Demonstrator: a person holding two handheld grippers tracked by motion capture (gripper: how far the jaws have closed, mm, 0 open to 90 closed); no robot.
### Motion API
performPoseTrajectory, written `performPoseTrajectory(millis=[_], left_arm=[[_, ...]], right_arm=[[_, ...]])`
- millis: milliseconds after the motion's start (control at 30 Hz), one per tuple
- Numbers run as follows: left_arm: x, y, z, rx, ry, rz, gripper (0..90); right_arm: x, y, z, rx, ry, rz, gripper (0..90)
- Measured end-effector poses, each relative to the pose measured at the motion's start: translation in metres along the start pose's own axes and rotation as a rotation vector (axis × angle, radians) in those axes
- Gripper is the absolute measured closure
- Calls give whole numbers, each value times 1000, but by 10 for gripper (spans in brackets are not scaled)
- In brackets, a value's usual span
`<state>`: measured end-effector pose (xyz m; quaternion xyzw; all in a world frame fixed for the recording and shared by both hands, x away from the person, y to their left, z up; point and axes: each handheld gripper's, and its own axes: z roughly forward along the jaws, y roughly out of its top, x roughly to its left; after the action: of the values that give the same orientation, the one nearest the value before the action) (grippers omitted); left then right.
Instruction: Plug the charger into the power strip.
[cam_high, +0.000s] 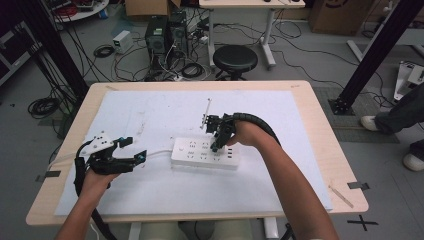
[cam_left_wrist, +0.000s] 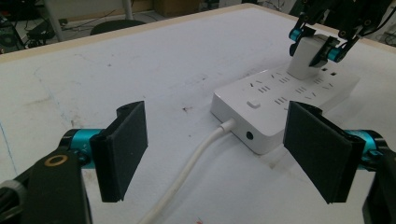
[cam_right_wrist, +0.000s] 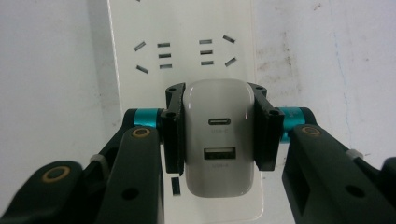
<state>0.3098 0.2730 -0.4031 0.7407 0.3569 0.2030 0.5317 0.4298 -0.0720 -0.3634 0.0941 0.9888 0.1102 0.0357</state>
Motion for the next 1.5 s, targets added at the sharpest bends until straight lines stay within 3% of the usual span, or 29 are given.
performPoseTrajectory(millis=[100, 133, 167, 200, 333, 467, 633, 767, 867, 900, 1167, 1500], left_arm=[[0, 0, 1, 5, -4, 0, 220], [0, -1, 1, 6, -3, 1, 220], [0, -1, 1, 7, -5, -3, 220], [0, -1, 2, 5, -4, -3, 220], [-2, -1, 3, 7, -6, -4, 219], [-4, 1, 3, 3, -7, -1, 220], [-6, 3, 3, 2, -11, 4, 220], [-7, 5, 4, -1, -12, 10, 220], [-8, 6, 3, -8, -11, 8, 220], [-8, 8, 3, -12, -11, 10, 220], [-8, 8, 1, -17, -12, 10, 220], [-8, 10, -2, -24, -9, 18, 220]], right_arm=[[-1, -3, -1, -24, 11, 30, 609], [-2, -5, -1, -49, 27, 56, 540], [-3, -8, -3, -99, 45, 111, 450], [-5, -10, -4, -124, 52, 133, 422], [-5, -23, -11, -209, 43, 202, 321], [-4, -34, -18, -259, 18, 254, 219], [0, -50, -26, -329, -35, 306, 214], [4, -65, -36, -398, -53, 330, 214], [6, -73, -41, -418, -67, 352, 213], [11, -87, -47, -451, -88, 371, 213], [26, -118, -59, -521, -170, 431, 209], [41, -159, -63, -561, -220, 485, 209]])
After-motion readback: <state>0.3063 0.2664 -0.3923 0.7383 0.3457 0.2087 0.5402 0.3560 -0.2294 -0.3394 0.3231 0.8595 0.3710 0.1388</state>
